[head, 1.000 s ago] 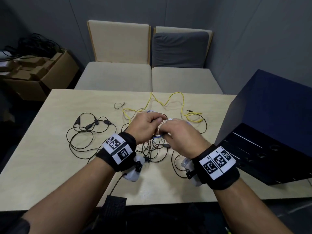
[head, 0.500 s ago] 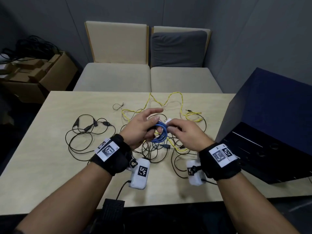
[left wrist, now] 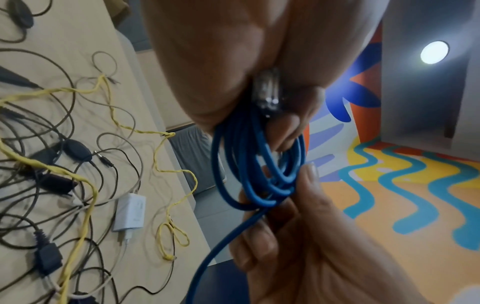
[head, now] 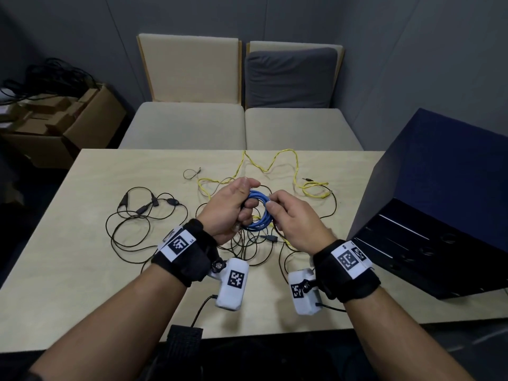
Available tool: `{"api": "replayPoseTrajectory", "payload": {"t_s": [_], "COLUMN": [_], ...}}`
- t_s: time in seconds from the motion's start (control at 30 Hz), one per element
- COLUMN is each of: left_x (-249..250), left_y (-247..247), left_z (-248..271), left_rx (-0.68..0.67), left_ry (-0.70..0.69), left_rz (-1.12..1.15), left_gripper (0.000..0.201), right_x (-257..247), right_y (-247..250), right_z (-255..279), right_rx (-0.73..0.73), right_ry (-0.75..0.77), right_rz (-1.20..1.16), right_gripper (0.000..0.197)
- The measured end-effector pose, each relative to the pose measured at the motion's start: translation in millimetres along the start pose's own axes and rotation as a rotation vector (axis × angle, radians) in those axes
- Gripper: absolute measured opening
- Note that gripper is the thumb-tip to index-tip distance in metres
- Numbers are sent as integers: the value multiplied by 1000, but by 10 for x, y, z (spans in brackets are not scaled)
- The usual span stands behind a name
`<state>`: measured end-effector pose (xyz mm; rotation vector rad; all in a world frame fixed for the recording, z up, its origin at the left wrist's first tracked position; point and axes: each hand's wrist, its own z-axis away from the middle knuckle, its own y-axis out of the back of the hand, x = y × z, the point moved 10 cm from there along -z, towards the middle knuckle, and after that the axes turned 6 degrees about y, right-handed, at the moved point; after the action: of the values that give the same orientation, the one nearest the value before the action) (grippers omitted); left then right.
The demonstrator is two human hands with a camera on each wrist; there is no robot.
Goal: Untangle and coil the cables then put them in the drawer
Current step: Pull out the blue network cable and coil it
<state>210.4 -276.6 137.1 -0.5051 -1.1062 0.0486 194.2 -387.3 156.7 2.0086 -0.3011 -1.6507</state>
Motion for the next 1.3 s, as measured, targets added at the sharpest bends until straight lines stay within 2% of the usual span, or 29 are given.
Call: {"api": "replayPoseTrajectory", "payload": {"t_s": [0.1,0.23,0.33,0.4,0.53,0.67,0.77,0.8,0.87,0.93,1.0,1.1,1.17,1.3], "left_x": [63,215,237,264,281,327,333,334,340,335,296,193,169,224], "left_y": [-2,-18,-90,-113,-83,51,118,113,110,115,100,53,16,-54], "left_z": [9,55,52,56,52,21,-4,1,10,19,24,40,45,73], "left_rx": [25,58,15,22,98,194,208,200,197,207,201,187,180,148], "left_ry": [-81,-238,-254,-258,-299,-313,-280,-270,-261,-261,-256,-239,-243,-253], "left_rz": [-151,-673,-1041,-1118,-1089,-908,-685,-629,-562,-551,-557,-557,-533,-488], "left_gripper": [25,32,35,31,29,33,33,32,32,33,33,33,33,32], "right_x": [-82,-100,-62,-66,-21,244,294,325,436,560,612,533,460,412], "right_y": [26,54,45,44,-11,-239,-371,-398,-394,-254,-60,85,50,-175], "right_z": [19,34,32,33,48,157,275,300,310,276,241,188,141,83], "right_rx": [58,100,88,91,78,-66,-215,-224,-153,54,283,472,492,389], "right_ry": [46,63,67,73,14,-161,-200,-226,-310,-375,-365,-326,-323,-399], "right_rz": [53,107,156,146,-41,-280,-204,-228,-350,-496,-628,-866,-1068,-1279], "right_gripper": [9,10,14,14,8,26,6,6,17,19,22,25,26,29]}}
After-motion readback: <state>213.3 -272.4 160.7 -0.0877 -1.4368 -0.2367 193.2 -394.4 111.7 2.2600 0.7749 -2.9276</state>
